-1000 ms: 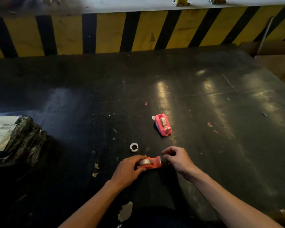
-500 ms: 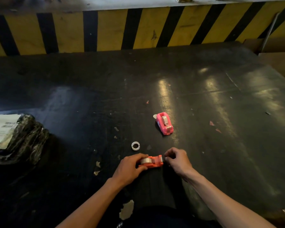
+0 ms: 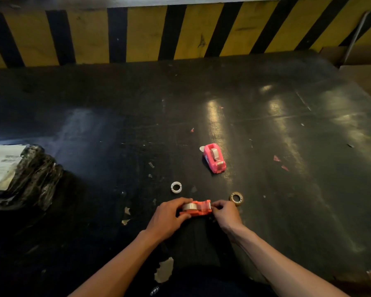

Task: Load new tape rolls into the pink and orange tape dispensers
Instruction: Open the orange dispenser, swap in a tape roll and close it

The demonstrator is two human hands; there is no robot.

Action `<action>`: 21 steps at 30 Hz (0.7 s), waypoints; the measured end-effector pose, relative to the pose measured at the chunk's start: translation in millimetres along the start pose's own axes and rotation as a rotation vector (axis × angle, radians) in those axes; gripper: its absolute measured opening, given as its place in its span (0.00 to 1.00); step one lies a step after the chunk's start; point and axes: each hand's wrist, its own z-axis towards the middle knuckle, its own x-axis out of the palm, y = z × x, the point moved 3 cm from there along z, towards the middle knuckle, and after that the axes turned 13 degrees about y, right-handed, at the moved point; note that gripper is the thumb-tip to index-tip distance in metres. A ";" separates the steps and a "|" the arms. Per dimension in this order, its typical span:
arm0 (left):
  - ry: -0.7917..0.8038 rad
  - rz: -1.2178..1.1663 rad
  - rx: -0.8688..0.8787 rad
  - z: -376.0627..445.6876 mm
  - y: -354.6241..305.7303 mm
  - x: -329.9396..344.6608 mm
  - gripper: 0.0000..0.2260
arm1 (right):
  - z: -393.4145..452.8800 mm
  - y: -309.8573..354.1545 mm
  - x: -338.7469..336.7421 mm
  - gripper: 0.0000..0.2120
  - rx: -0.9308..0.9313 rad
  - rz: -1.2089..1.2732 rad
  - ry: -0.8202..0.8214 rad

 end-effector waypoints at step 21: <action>-0.199 0.031 -0.108 34.0 24.7 -27.9 0.27 | -3.6 31.0 0.5 0.23 -0.381 -0.867 0.133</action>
